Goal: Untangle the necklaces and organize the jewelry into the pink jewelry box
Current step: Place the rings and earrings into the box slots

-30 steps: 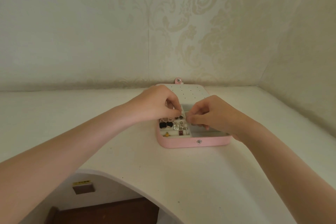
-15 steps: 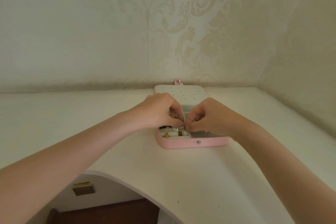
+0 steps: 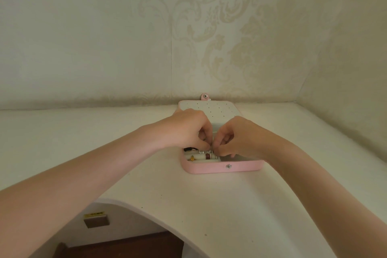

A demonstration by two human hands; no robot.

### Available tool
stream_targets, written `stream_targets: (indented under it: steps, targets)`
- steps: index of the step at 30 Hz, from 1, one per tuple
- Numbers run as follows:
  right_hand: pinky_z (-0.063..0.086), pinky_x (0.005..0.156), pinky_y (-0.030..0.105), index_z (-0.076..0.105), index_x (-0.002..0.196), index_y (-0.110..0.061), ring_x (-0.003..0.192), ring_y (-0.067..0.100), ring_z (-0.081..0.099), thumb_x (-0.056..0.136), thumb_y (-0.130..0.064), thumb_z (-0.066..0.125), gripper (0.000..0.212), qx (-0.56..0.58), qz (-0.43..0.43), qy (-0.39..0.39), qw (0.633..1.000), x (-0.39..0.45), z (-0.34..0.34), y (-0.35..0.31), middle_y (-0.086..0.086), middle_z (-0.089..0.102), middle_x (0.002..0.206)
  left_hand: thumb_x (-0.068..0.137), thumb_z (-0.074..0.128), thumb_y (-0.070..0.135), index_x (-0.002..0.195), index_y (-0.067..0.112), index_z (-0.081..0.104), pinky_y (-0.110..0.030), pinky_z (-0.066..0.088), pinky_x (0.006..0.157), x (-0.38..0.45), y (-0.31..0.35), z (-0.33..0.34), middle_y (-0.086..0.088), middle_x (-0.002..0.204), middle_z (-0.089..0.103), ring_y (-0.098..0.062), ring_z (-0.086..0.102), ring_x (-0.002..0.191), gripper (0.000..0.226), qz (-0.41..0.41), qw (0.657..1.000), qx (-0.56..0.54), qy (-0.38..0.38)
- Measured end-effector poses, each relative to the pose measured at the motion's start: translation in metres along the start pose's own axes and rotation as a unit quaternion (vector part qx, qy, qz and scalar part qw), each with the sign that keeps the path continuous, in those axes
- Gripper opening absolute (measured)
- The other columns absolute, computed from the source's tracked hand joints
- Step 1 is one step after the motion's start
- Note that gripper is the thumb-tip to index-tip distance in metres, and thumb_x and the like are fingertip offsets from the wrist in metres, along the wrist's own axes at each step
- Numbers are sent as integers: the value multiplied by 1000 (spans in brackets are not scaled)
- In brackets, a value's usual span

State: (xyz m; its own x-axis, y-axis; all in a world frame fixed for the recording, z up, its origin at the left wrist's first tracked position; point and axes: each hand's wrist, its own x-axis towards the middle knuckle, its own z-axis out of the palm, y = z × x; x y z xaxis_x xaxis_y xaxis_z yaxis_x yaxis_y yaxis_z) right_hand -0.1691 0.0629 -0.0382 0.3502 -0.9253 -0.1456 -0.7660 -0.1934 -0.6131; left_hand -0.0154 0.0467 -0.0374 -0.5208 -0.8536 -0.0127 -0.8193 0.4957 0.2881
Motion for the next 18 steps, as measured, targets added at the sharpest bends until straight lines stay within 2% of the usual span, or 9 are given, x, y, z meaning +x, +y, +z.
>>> stream_targets:
  steps: [6, 10, 13, 18]
  targets:
    - [44, 60, 17, 70, 66, -19, 56, 13, 54, 76, -8, 68, 14, 2, -6, -18, 1000, -2, -3, -2, -6, 62, 58, 78, 69, 28, 85, 21, 72, -18, 24, 54, -1, 0, 0, 7, 73, 61, -1, 45, 56, 10, -4, 1000, 8, 6]
    - [38, 50, 12, 72, 77, -11, 47, 9, 46, 78, -13, 70, 4, 31, -2, 3, 1000, 0, -5, -3, 1, 58, 62, 77, 69, 29, 83, 23, 71, -16, 22, 53, 0, -1, 0, 8, 71, 60, 0, 45, 54, 9, -2, 1000, 6, 6]
    - [38, 59, 23, 73, 74, -13, 49, 9, 44, 74, -16, 73, 2, 29, -8, 26, 999, 3, 1, -2, -3, 56, 60, 76, 71, 26, 80, 24, 71, -14, 26, 48, 1, -5, 0, 9, 63, 56, 3, 45, 49, 5, -2, 1000, -25, -3]
    - [37, 68, 26, 74, 71, -17, 58, 9, 46, 70, -18, 74, 2, -5, 1, 34, 999, 7, 5, -2, -11, 50, 52, 76, 74, 22, 76, 24, 71, -11, 28, 43, 1, -8, -2, 9, 58, 52, 1, 43, 47, 4, -1, 994, -103, -23]
